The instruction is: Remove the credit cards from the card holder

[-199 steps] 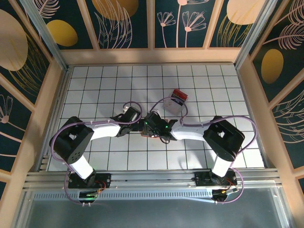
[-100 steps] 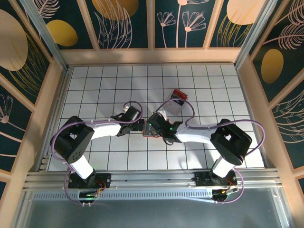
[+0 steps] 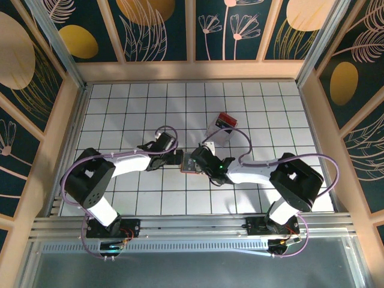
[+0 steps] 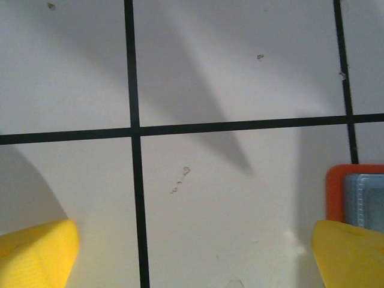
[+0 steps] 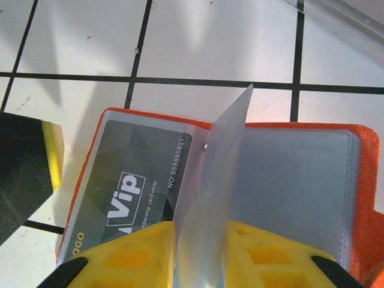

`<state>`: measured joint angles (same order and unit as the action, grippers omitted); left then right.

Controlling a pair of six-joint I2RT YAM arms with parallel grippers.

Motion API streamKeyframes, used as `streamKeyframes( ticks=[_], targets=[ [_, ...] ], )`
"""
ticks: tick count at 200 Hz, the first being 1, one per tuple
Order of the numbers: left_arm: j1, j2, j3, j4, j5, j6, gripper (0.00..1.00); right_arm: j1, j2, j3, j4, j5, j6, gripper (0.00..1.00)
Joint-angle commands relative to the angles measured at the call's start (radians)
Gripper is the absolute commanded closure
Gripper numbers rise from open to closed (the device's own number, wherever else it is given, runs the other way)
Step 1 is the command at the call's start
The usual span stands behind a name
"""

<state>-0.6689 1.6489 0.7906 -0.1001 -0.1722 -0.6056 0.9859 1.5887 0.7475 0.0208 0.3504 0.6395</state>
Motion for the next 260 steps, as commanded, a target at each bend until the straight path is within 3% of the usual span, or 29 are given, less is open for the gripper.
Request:
streamKeyframes(
  ticks=[1,40,126,178,260],
  targets=[
    [0.002,-0.043,0.04,-0.027,0.088,-0.004,0.01,-0.013,-0.038,-0.029,0.057,0.017,0.028,0.74],
    [-0.032,0.014,0.081,-0.04,0.117,0.02,0.01,-0.02,-0.053,-0.045,0.073,-0.001,0.034,0.73],
    [-0.063,0.221,0.143,-0.19,-0.027,0.045,0.01,-0.05,-0.172,-0.121,0.057,0.039,0.127,0.71],
    [-0.063,0.218,0.145,-0.171,-0.006,0.029,0.01,-0.111,-0.297,-0.139,-0.071,0.069,0.259,0.65],
    [-0.117,0.195,0.296,-0.198,-0.02,0.038,0.01,-0.144,-0.433,-0.171,-0.018,0.063,0.216,0.71]
  ],
)
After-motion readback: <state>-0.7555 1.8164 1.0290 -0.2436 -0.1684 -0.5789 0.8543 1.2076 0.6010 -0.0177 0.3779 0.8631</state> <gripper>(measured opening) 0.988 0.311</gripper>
